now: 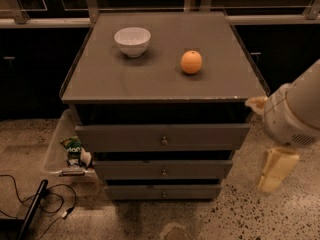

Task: Open middle drawer

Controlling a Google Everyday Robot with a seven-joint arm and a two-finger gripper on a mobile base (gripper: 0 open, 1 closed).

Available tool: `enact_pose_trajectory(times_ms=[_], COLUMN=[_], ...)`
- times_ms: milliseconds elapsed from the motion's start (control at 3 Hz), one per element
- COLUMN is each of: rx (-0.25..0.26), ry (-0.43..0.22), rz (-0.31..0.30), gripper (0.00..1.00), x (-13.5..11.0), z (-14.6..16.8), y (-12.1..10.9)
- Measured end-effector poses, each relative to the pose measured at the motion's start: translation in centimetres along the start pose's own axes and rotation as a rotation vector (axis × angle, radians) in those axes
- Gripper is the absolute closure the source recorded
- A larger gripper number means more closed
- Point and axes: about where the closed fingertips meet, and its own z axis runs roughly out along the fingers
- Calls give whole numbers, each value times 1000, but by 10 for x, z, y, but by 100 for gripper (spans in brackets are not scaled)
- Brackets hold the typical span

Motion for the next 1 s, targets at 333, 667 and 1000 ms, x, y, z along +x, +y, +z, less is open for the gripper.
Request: enact_pose_trajectory(times_ms=[333, 667, 1000], rx=[-43, -84, -84], ry=[-42, -66, -66], rz=[-15, -16, -16], gripper=[0, 0, 0], x=[25, 52, 52], z=[57, 117, 117], y=[22, 28, 28])
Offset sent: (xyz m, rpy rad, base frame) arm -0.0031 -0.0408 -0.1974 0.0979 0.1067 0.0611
